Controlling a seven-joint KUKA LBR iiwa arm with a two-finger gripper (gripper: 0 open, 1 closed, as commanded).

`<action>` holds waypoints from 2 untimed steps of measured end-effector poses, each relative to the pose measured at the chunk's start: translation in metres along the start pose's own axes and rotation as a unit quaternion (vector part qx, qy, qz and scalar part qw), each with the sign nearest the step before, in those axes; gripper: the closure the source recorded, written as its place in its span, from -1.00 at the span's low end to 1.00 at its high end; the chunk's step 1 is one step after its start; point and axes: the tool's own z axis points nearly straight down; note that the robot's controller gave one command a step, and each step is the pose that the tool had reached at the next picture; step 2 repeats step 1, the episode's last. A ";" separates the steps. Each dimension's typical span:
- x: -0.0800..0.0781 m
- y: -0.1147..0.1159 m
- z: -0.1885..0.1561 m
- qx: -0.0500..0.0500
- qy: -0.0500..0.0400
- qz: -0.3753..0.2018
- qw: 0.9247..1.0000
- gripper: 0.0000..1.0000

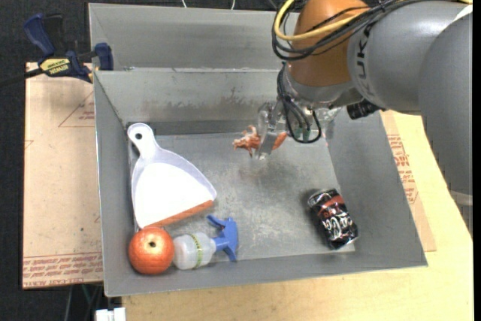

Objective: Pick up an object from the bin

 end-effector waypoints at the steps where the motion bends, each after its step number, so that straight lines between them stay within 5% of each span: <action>1: -0.003 0.001 -0.028 -0.001 -0.005 -0.001 1.000 1.00; 2: -0.003 0.001 -0.028 -0.001 -0.005 -0.001 1.000 1.00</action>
Offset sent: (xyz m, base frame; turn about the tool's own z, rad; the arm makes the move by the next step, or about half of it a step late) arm 0.0027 0.0001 0.0444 -0.0010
